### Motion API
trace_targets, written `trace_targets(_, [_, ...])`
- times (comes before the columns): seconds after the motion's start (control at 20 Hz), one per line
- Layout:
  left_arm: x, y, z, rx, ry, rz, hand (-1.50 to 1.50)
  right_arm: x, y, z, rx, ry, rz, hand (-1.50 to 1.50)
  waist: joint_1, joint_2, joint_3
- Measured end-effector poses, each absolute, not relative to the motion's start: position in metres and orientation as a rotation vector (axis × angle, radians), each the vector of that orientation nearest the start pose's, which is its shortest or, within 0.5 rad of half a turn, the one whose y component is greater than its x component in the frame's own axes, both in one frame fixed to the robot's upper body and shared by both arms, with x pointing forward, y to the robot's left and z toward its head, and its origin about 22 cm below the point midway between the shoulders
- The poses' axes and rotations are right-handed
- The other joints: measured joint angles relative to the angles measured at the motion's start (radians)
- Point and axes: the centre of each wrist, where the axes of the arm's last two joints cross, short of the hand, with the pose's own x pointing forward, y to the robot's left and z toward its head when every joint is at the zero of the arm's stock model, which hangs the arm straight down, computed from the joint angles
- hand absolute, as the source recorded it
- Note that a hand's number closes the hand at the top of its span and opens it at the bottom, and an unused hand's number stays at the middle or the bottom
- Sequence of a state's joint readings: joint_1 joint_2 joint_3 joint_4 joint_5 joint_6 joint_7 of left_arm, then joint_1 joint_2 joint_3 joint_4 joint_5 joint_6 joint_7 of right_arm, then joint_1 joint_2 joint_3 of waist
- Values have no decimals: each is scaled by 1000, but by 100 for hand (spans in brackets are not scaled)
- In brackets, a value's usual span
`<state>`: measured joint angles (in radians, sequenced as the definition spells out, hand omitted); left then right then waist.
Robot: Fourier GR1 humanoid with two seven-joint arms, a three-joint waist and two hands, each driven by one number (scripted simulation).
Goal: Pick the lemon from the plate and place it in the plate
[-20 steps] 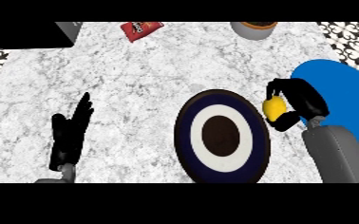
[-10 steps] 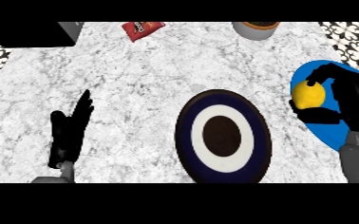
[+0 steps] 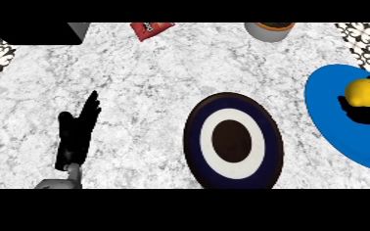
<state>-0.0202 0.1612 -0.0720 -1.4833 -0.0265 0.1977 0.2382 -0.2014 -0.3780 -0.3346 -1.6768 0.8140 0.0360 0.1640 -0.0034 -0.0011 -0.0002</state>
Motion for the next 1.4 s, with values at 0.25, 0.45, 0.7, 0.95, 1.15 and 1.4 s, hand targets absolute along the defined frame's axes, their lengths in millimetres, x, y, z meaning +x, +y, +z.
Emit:
trace_targets(0.25, [251, 254, -6, 244, -1288, -33, 0, 280, -394, 123, -1256, -1364, 493, 150, 5, 2, 0])
trace_targets(0.45, [245, 252, -1, 244, -1287, -40, 0, 297, -414, 112, -1264, -1305, 502, 150, 11, 2, 0])
trace_targets(0.7, [252, 253, -9, 237, -1289, -40, 0, 305, -439, 91, -1195, -1208, 559, 150, 12, 4, 1])
trace_targets(0.95, [254, 251, -10, 240, -1291, -42, 0, 309, -455, 66, -1049, -1104, 623, 150, 18, 6, 1])
trace_targets(1.15, [254, 247, -8, 233, -1290, -44, 0, 307, -476, 60, -953, -1015, 675, -150, 20, 7, 1])
trace_targets(1.4, [254, 242, -9, 234, -1295, -41, 0, 307, -489, 53, -847, -1099, 704, -150, 19, 6, 2])
